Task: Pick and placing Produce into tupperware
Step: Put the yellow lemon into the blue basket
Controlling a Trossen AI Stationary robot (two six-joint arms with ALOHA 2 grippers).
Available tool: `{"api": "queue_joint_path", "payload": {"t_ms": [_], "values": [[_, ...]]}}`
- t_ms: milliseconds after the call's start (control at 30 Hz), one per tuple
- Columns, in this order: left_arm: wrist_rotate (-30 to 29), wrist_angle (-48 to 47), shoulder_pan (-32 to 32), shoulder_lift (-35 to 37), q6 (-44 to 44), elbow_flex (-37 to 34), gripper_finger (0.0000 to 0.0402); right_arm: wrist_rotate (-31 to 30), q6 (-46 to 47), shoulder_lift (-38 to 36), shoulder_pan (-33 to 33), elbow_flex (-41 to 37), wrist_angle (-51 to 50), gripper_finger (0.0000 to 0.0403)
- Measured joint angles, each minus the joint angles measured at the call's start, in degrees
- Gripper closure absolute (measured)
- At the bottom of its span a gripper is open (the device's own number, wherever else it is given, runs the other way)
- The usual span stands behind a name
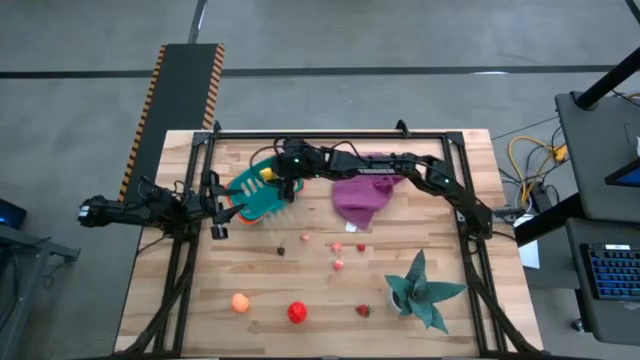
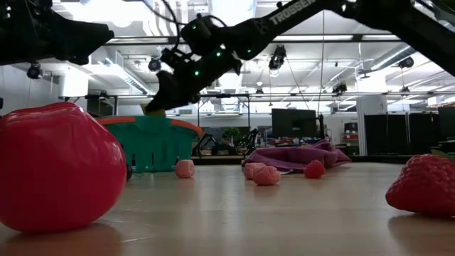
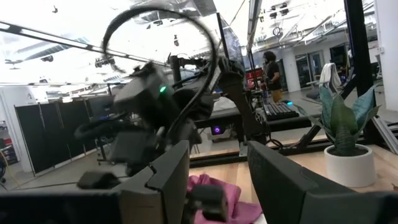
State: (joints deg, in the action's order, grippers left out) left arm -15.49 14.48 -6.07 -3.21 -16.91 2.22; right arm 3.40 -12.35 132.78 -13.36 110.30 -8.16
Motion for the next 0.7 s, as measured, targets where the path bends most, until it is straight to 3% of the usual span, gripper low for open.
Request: {"api": "queue_joint_path", "payload": {"t_ms": [267,700], "values": [[0.00,0.00,0.01,0.01,0.00,0.00,0.0251,-0.37,-2.36,5.26,-0.56,8.57,-7.77,0.0216],[0.00,-0.02,0.01,-0.01,0.00,0.00,0.0251,-1.10,-3.17,5.28,-0.97,8.65,-8.83,0.0216]]}}
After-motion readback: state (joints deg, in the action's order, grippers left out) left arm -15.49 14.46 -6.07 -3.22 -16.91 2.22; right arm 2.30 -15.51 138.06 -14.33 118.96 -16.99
